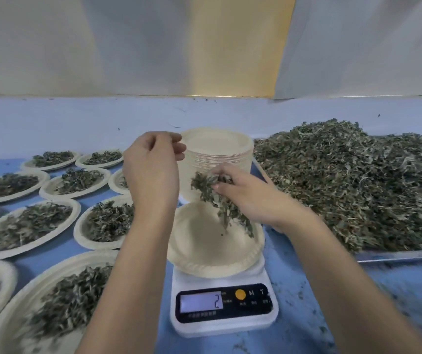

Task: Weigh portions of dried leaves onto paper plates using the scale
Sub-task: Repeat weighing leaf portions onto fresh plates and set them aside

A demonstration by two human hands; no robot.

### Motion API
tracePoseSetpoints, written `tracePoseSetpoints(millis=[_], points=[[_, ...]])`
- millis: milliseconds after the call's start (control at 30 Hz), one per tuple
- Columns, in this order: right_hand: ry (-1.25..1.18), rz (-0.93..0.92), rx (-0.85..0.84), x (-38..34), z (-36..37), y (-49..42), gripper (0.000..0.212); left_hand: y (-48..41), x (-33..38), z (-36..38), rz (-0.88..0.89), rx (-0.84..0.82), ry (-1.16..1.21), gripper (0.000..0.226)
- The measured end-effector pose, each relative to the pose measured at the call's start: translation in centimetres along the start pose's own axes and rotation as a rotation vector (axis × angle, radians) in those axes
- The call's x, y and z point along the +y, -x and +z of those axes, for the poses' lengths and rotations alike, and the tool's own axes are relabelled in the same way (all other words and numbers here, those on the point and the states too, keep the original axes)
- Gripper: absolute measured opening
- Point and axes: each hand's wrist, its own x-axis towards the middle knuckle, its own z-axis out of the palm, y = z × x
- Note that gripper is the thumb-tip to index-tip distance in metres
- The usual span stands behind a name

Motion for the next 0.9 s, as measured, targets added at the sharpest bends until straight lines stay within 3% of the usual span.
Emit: tracePoseSetpoints(millis=[333,533,667,900], points=[[0.3,-0.057,-0.165,0.8,2.4,-0.7,0.029,-0.5,-0.2,-0.1,-0.07,0.004,0.096,0.028],[0.275,0.027,-0.244,0.9,1.6,-0.3,0.031,-0.5,-0.4,-0.1,-0.099,0.001,0.091,0.028],[0.207,-0.018,-0.17,0.5,1.3,-0.2,0.034,-0.5,-0.5,0.0,-0.104,-0.003,0.08,0.028],[-0.233,-0.04,0.146,0.0,1.5,-0.4,0.024,-0.6,-1.3,0.7,-0.222,-0.055,0.068,0.027]])
